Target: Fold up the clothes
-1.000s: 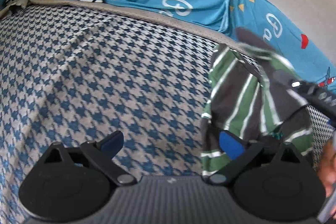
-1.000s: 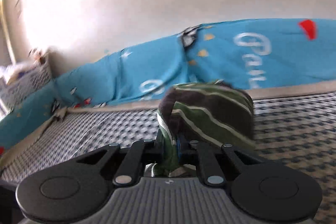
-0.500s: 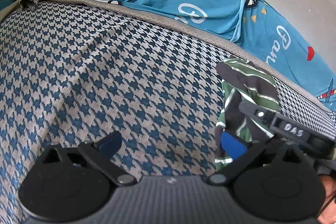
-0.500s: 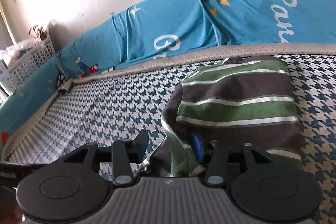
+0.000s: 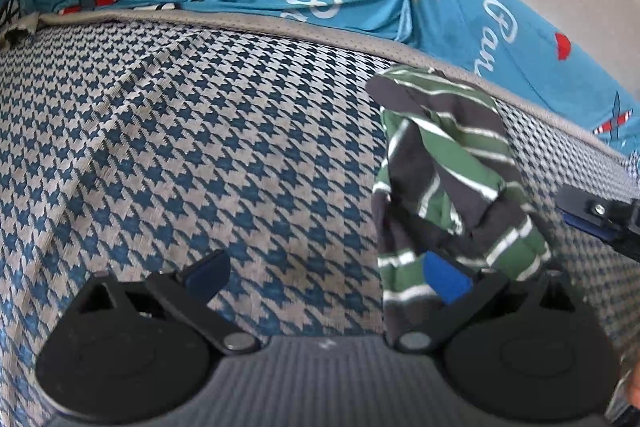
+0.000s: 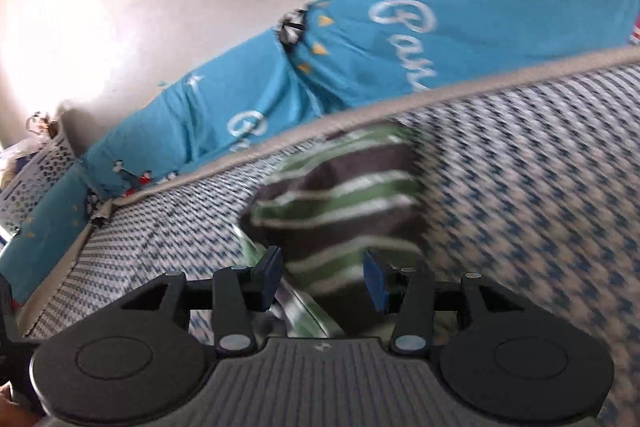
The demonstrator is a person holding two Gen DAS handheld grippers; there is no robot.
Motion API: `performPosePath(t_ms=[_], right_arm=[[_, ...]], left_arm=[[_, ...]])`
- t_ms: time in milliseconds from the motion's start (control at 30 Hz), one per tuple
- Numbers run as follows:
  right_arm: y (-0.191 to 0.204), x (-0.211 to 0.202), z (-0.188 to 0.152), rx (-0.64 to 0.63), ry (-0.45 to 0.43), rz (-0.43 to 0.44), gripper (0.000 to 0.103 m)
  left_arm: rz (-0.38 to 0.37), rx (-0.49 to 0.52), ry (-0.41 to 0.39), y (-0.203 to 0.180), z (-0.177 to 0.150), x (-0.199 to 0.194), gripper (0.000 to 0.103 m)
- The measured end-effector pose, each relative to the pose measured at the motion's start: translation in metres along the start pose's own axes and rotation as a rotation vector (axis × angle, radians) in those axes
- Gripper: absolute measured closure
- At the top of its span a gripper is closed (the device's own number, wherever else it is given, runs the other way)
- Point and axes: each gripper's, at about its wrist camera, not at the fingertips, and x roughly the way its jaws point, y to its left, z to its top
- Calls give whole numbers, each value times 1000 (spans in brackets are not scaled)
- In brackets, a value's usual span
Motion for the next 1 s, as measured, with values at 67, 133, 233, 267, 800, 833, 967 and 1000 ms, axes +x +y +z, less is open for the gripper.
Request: performPosePath(t_ms=[67,133,233,267,800,833,967,1000], right_arm=[[-7,-12,-9,1,0,-26,59],[-14,-25,-17,3,-7,-43,59],[-27,-43,-29,18,-17,-68,59],[-31,-49,-33,28,-19,-76,59],[-74,-121,-75,156,-44,-243,58],[-75,-124,-76,159,-39,-255,58],[-78,-135,-87,158,-31,-308,58],[-78,-137,-89,161,-29,-314,58]], left_arm=[[-1,15,4,-3,-10,0,0],[-7,25,15,-6,-21,-1,0],[27,73,7,-10,-37,-4,0],[47,97,1,-12,-42,-5,0],[138,158,-31,-22,-91,-38,0],[138,157,-30,-21,-92,-40,0],[137,158,-25,-19,-104,-50,0],[138,159,-24,-19,-107,-52,0]])
